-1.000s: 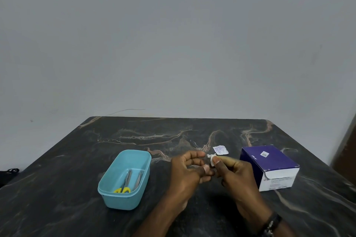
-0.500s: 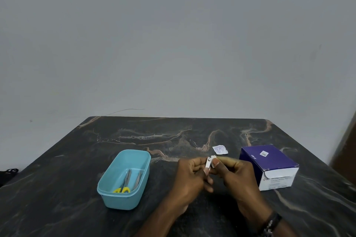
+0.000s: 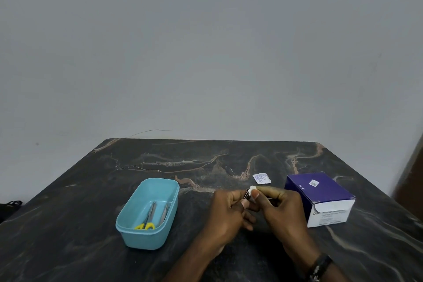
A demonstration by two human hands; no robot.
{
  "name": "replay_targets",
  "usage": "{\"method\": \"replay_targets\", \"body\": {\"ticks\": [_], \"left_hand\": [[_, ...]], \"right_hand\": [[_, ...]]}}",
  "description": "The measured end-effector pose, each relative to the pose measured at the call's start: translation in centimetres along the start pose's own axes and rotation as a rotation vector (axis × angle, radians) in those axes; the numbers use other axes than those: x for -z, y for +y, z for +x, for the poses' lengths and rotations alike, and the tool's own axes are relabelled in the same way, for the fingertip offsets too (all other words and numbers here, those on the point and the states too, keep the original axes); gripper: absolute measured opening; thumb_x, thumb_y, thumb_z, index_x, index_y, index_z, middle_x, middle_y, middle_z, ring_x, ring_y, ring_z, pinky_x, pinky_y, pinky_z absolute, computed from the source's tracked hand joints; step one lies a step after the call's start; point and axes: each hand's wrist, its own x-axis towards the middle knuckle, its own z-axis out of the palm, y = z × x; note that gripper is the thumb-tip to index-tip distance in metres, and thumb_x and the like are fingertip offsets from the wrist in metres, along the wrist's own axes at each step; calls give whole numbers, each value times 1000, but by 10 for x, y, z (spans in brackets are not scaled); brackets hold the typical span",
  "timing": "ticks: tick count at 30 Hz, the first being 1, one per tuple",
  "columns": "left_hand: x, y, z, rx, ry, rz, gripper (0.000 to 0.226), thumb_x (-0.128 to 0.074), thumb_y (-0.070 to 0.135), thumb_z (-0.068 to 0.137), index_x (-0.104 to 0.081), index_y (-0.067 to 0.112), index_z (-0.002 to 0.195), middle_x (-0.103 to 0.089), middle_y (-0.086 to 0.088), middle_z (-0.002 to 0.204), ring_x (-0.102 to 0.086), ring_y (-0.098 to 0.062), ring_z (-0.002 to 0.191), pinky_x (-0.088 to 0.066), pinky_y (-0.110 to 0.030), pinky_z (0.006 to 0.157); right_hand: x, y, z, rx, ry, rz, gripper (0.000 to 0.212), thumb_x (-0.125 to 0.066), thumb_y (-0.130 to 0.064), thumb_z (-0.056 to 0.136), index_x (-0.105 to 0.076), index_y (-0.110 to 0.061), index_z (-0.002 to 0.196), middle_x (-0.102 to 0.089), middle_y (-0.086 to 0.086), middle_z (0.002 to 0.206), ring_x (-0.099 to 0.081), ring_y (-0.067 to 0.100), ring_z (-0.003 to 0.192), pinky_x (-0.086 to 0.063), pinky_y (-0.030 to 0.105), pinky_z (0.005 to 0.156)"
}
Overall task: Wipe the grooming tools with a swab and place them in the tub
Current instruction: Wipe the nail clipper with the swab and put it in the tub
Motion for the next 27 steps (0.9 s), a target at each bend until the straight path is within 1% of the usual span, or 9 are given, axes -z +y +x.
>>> {"method": "replay_targets", "body": {"ticks": [2,4,6,11,15,19,23,25,27], "left_hand": [[1,-1,0,2,-9,12,28,-41,-1,99,-69,2,105,-69,-21,86,-60,-16,61,-53,-25,52],[2,-2,0,5,-27,23,29,-41,0,99,-69,3,106,-70,-26,91,-61,-18,63,-53,-25,53],[2,-3,0,11,-38,17,28,-42,0,98,-69,4,106,-70,-26,94,-63,-18,64,-54,-26,55],[1,-5,2,26,-5,-10,24,-44,3,98,-67,3,106,-71,-26,95,-66,-19,66,-55,-31,62],[1,-6,1,40,-19,-8,25,-43,2,98,-67,1,105,-70,-27,94,-67,-21,71,-56,-32,67],[2,-5,1,43,-14,-28,22,-44,2,97,-66,0,104,-71,-25,92,-69,-22,72,-56,-29,67],[1,-1,0,59,21,-122,19,-46,5,98,-65,4,99,-73,-17,84,-72,-24,72,-58,-28,64],[2,1,0,63,50,-139,19,-46,5,98,-65,6,97,-73,-18,85,-72,-25,71,-58,-29,64],[1,2,0,74,62,-114,19,-46,5,98,-65,4,98,-73,-23,90,-71,-25,71,-58,-30,65]], "right_hand": [[-1,1,-1,-5,-12,1,21,-72,-8,84,-76,-27,74,-76,-9,69,-71,1,66,-50,12,58],[-1,2,0,-3,-12,-15,19,-72,-11,84,-77,-26,74,-76,-8,69,-72,3,67,-53,19,61],[0,3,1,-7,-11,-23,14,-73,-14,84,-78,-24,76,-76,-8,70,-72,5,69,-54,24,65],[2,5,3,-28,5,18,11,-72,-13,84,-78,-20,77,-76,-6,69,-72,5,66,-51,18,60],[1,7,2,-8,-9,9,13,-73,-14,83,-78,-22,74,-76,-7,69,-72,5,66,-52,16,60],[2,7,3,-41,-15,62,12,-72,-16,85,-79,-18,75,-76,-3,70,-72,9,69,-52,21,63],[3,6,4,-19,-9,70,20,-70,-10,85,-77,-26,75,-77,-7,74,-72,4,73,-52,18,66],[1,6,3,-2,-6,59,20,-71,-10,84,-77,-27,77,-77,-8,75,-72,4,74,-52,19,68],[0,8,3,11,-19,28,19,-72,-11,84,-77,-29,77,-77,-9,74,-72,4,74,-54,22,69]]}}
